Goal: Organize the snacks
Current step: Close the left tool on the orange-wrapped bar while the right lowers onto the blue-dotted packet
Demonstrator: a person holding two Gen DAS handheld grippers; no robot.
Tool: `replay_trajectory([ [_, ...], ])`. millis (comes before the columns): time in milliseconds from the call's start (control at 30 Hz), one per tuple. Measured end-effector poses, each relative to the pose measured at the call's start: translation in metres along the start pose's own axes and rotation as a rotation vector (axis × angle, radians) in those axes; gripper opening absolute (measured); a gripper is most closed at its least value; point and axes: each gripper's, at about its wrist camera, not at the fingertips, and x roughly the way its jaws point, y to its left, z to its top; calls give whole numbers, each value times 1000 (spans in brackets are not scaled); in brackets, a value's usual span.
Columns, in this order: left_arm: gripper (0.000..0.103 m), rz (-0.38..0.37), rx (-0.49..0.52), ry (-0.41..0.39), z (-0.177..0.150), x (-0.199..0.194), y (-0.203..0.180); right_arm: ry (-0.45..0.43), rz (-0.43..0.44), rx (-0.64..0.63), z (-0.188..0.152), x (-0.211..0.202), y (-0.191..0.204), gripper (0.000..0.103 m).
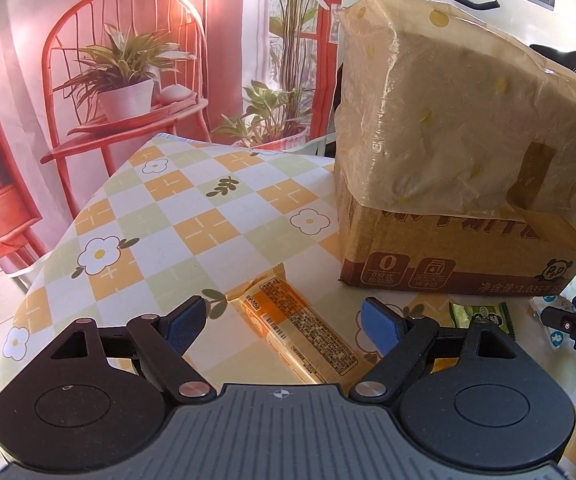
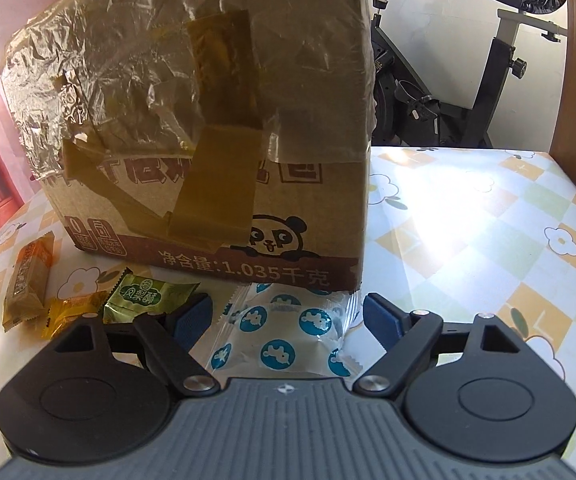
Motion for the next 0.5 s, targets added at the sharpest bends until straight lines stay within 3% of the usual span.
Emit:
replay_trajectory([
  [167, 86, -15, -64, 34, -6, 14, 6, 15, -24, -16, -5, 15, 5, 87],
  [300, 86, -11, -103, 60, -10, 30, 4, -7, -43, -67, -15, 15, 12, 76],
  [500, 86, 26, -129, 69, -14, 54, -1, -30, -42, -80, -20, 13, 16, 73],
])
